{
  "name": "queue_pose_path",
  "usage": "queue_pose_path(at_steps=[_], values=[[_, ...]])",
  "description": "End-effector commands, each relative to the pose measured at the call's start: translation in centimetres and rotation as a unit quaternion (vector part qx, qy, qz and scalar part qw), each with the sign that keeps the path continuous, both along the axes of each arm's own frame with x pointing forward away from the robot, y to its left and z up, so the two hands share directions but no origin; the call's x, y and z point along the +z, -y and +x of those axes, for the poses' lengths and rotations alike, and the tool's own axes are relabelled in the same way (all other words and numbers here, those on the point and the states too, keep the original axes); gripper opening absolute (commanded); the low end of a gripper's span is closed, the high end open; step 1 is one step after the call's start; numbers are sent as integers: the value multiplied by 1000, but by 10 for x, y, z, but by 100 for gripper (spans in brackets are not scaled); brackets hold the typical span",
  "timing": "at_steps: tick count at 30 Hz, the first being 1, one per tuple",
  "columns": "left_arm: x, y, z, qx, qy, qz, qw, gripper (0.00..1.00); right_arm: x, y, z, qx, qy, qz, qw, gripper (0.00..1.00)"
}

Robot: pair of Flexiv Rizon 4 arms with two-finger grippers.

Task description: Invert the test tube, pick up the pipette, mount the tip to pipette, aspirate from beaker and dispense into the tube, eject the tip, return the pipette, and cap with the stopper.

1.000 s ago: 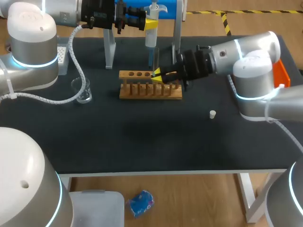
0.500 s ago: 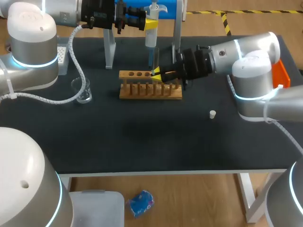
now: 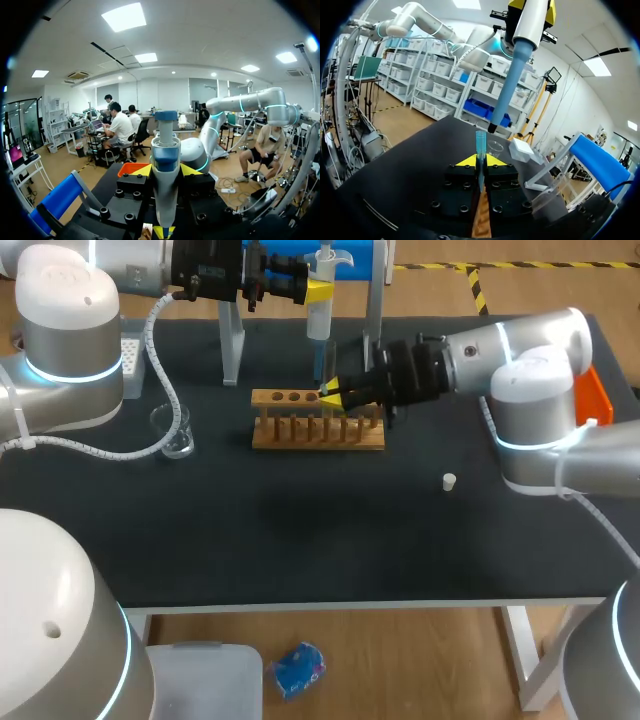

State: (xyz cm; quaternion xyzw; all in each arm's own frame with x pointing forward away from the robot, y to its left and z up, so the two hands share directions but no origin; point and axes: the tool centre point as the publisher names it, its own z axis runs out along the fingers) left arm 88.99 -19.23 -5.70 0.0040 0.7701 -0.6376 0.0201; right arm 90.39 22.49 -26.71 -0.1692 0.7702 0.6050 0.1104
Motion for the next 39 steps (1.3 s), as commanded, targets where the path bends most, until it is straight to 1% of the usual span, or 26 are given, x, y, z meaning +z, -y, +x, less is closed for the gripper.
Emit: queue_pose_path(at_steps=[1, 9, 14, 22, 31, 34, 36, 38, 39], values=[[1, 0, 1, -1, -1, 1, 1000, 0, 0, 2, -1, 4, 1, 2, 1000, 0], [1, 0, 1, -1, -1, 1, 1000, 0, -3, 2, -2, 6, -2, -2, 1000, 0], [1, 0, 1, -1, -1, 1, 1000, 0, -7, 0, 2, 3, -6, -10, 1000, 0], [1, 0, 1, -1, -1, 1, 1000, 0, 1, -7, 4, 4, -7, -8, 1000, 0], [1, 0, 1, -1, -1, 1, 1000, 0, 2, -5, 2, 4, -10, -2, 1000, 0], [1, 0, 1, -1, -1, 1, 1000, 0, 3, -3, 1, 5, -35, 11, 999, 0], [1, 0, 1, -1, -1, 1, 1000, 0, 4, -4, 0, 6, -45, 16, 999, 0], [1, 0, 1, -1, -1, 1, 1000, 0, 4, -5, -2, 8, -68, 27, 997, 0], [1, 0, 1, -1, -1, 1, 1000, 0, 5, -5, -3, 8, -74, 30, 997, 0]])
